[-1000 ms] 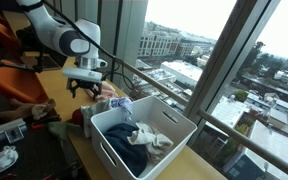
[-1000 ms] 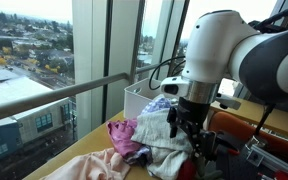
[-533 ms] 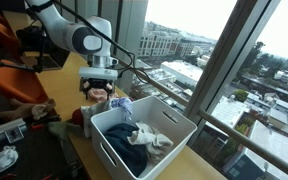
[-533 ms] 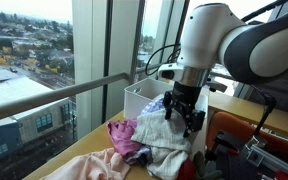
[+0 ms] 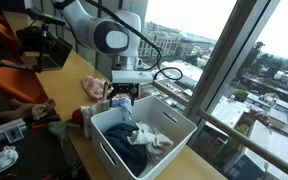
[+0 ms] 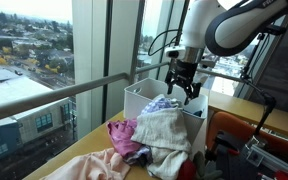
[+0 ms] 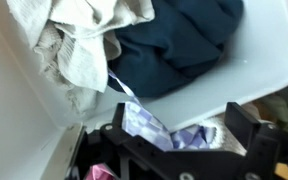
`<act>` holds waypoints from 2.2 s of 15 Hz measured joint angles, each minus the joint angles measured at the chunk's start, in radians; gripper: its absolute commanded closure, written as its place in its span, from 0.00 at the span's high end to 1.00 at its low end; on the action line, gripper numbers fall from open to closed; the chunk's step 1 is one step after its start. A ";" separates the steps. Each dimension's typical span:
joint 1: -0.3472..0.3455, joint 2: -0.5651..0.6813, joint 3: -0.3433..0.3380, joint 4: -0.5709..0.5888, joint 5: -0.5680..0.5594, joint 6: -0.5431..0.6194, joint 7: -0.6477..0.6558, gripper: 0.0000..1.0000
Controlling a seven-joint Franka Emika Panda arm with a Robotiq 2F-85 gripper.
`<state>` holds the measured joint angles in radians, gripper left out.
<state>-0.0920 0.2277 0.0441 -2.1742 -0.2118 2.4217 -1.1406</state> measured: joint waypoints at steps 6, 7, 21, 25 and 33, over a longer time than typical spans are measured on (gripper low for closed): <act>-0.010 0.040 0.010 0.077 0.028 -0.023 -0.137 1.00; -0.001 0.040 0.018 0.089 0.036 -0.036 -0.144 1.00; 0.048 0.081 0.043 0.127 0.100 -0.098 -0.191 1.00; 0.068 0.109 0.050 0.129 0.102 -0.112 -0.190 1.00; 0.068 0.183 0.049 0.140 0.101 -0.113 -0.189 0.42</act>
<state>-0.0243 0.4106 0.0932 -2.0341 -0.1104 2.3091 -1.3295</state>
